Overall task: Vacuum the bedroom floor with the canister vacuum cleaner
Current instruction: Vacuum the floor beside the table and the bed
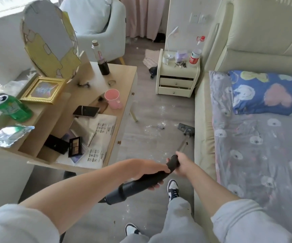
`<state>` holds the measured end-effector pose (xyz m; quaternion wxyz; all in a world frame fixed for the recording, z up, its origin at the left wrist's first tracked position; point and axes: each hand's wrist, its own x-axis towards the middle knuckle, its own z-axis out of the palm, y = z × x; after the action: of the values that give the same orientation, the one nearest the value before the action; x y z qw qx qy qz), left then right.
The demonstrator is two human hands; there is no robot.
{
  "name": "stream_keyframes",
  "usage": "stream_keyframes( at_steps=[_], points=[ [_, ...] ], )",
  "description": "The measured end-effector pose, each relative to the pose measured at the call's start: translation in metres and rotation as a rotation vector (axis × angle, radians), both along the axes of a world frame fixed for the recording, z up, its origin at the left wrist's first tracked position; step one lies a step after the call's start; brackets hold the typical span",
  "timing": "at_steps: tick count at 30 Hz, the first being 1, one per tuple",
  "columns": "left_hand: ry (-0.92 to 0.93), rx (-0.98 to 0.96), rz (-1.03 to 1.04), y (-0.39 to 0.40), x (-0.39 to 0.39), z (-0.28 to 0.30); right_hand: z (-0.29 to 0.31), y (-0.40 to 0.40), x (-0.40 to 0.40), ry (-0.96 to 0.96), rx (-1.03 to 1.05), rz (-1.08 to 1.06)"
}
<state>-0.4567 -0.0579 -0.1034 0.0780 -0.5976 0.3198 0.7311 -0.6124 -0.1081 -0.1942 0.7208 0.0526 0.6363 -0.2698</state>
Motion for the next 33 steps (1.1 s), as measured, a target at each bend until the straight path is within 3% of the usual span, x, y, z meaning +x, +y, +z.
stream_keyframes(
  at_steps=[9, 15, 22, 29, 33],
  points=[
    [-0.004, 0.032, 0.236, -0.072, -0.011, -0.011, -0.036, -0.126, -0.021, 0.038, 0.017, -0.048],
    [-0.028, 0.019, 0.334, -0.104, -0.001, -0.021, -0.049, -0.163, -0.010, -0.012, 0.064, 0.024],
    [0.047, 0.020, 0.429, -0.097, 0.004, -0.039, -0.056, -0.166, 0.006, -0.004, 0.057, -0.015],
    [0.087, -0.026, 0.428, -0.067, -0.013, -0.051, -0.067, -0.142, -0.002, -0.077, 0.041, -0.183],
    [0.057, -0.019, 0.384, -0.078, -0.009, -0.046, -0.064, -0.144, 0.002, -0.096, 0.036, -0.171]
  ],
)
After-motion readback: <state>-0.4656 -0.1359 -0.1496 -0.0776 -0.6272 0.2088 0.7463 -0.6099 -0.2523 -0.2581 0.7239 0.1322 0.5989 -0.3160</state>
